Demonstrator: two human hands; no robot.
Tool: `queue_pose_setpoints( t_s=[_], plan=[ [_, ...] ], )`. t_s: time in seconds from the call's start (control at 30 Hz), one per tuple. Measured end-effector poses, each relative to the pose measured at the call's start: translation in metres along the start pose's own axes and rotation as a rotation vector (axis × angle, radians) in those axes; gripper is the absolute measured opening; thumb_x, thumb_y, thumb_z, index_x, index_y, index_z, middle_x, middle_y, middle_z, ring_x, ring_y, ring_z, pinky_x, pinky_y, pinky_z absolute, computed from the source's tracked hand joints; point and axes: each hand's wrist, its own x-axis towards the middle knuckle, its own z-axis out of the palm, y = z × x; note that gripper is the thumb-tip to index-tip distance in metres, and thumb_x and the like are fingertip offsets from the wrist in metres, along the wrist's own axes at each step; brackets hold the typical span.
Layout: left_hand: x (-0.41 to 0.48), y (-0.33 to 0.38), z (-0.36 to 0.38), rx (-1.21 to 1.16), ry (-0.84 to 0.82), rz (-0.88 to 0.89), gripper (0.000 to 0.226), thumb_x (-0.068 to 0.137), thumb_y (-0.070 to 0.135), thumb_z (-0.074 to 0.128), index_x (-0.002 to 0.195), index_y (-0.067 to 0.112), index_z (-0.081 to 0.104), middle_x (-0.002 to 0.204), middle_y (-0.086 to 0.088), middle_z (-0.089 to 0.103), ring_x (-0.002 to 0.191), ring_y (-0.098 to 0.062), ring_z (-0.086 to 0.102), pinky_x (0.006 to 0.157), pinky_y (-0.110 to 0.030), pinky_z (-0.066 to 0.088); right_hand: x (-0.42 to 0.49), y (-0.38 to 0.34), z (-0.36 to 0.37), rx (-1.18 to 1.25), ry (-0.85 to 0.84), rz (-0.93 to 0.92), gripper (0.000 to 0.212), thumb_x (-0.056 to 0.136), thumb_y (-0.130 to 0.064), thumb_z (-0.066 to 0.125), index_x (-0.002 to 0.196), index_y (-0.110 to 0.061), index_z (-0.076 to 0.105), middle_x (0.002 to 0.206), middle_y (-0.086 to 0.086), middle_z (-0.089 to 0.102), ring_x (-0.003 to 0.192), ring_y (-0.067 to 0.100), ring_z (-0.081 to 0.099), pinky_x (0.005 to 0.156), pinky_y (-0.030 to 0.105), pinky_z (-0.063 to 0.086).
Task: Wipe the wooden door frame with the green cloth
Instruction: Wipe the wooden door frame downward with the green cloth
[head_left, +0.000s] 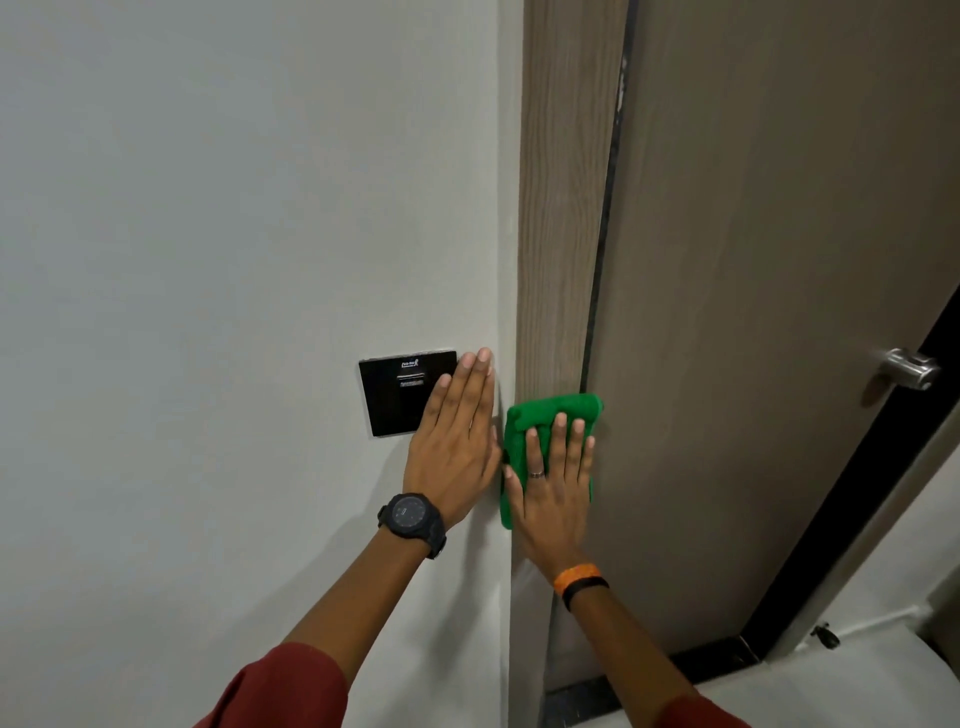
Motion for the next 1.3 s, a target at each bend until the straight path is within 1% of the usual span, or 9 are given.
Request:
queue_pose_setpoints(
  t_s=[0.3, 0.53, 0.67, 0.97, 1.1, 1.17, 1.2, 1.23, 1.3],
  plan=[
    [-0.003, 0.002, 0.017, -0.074, 0.023, 0.015, 0.067, 0.101, 0.023, 0.028, 0.161, 0.000, 0.007, 0.170, -0.015, -0.006, 0.159, -0.027, -0.007, 0.130, -0.042, -0.007, 0.114, -0.011, -0.026, 0.063, 0.220, -0.014, 0.071, 0.109, -0.049, 0.036, 0.164, -0.026, -0.003, 0.172, 0.005, -0.013, 0.160, 0.032, -0.006, 0.130, 0.053, -0.002],
    [-0.067, 0.025, 0.044, -0.236, -0.032, -0.024, 0.070, 0.100, 0.021, 0.029, 0.161, 0.003, -0.001, 0.172, -0.010, -0.010, 0.159, -0.022, -0.007, 0.130, -0.037, -0.004, -0.039, 0.006, 0.021, 0.063, -0.024, 0.033, 0.069, 0.111, -0.047, 0.027, 0.162, -0.025, -0.014, 0.170, 0.008, -0.023, 0.158, 0.031, -0.017, 0.131, 0.051, -0.007],
    [-0.117, 0.028, 0.076, -0.257, -0.105, -0.042, 0.076, 0.098, 0.022, 0.034, 0.161, 0.007, -0.006, 0.171, -0.006, -0.016, 0.159, -0.020, -0.010, 0.129, -0.036, -0.005, -0.128, 0.018, 0.050, 0.064, -0.144, 0.079, 0.060, 0.113, -0.043, 0.018, 0.163, -0.025, -0.009, 0.171, 0.009, -0.018, 0.159, 0.030, -0.016, 0.127, 0.051, 0.001],
    [-0.145, 0.038, 0.108, -0.255, -0.102, -0.028, 0.081, 0.096, 0.021, 0.039, 0.161, 0.008, -0.008, 0.170, -0.005, -0.019, 0.158, -0.020, -0.014, 0.129, -0.037, -0.010, -0.089, 0.013, 0.057, 0.116, -0.031, 0.054, 0.070, 0.112, -0.042, 0.033, 0.161, -0.030, -0.015, 0.169, 0.006, -0.027, 0.158, 0.030, -0.019, 0.130, 0.050, -0.009],
    [-0.152, 0.036, 0.123, -0.202, -0.053, 0.016, 0.081, 0.096, 0.022, 0.039, 0.161, 0.008, -0.007, 0.170, -0.003, -0.019, 0.157, -0.019, -0.016, 0.128, -0.036, -0.012, -0.135, 0.017, 0.081, 0.082, -0.052, 0.054, 0.071, 0.113, -0.035, 0.035, 0.161, -0.030, -0.018, 0.169, 0.007, -0.027, 0.157, 0.031, -0.021, 0.130, 0.052, -0.010],
    [-0.156, 0.036, 0.131, -0.168, -0.019, 0.027, 0.083, 0.095, 0.023, 0.041, 0.161, 0.008, -0.007, 0.170, -0.003, -0.020, 0.157, -0.019, -0.017, 0.128, -0.036, -0.013, -0.183, 0.021, 0.093, 0.026, -0.133, 0.105, 0.086, 0.102, -0.022, 0.055, 0.163, -0.027, -0.005, 0.171, 0.013, -0.018, 0.158, 0.037, -0.014, 0.130, 0.056, -0.002],
    [-0.158, 0.037, 0.136, -0.152, -0.007, 0.024, 0.084, 0.095, 0.023, 0.042, 0.161, 0.008, -0.007, 0.170, -0.003, -0.020, 0.157, -0.019, -0.017, 0.128, -0.036, -0.013, -0.206, 0.023, 0.099, 0.000, -0.203, 0.140, 0.094, 0.089, -0.013, 0.071, 0.162, -0.024, 0.012, 0.170, 0.019, -0.007, 0.156, 0.043, -0.003, 0.128, 0.062, 0.008],
    [-0.160, 0.036, 0.140, -0.144, 0.003, 0.024, 0.084, 0.095, 0.024, 0.042, 0.161, 0.008, -0.007, 0.170, -0.003, -0.020, 0.157, -0.018, -0.017, 0.128, -0.036, -0.013, -0.224, 0.024, 0.104, -0.017, -0.273, 0.170, 0.097, 0.074, -0.004, 0.085, 0.153, -0.019, 0.031, 0.168, 0.021, 0.005, 0.151, 0.048, 0.010, 0.121, 0.067, 0.019],
    [-0.166, 0.036, 0.146, -0.138, 0.011, 0.040, 0.083, 0.096, 0.025, 0.042, 0.161, 0.008, -0.006, 0.170, -0.002, -0.019, 0.157, -0.018, -0.017, 0.128, -0.035, -0.012, -0.244, 0.028, 0.110, -0.043, -0.369, 0.196, 0.097, 0.056, 0.002, 0.096, 0.136, -0.016, 0.045, 0.164, 0.014, 0.010, 0.147, 0.048, 0.020, 0.112, 0.068, 0.028]
  ],
)
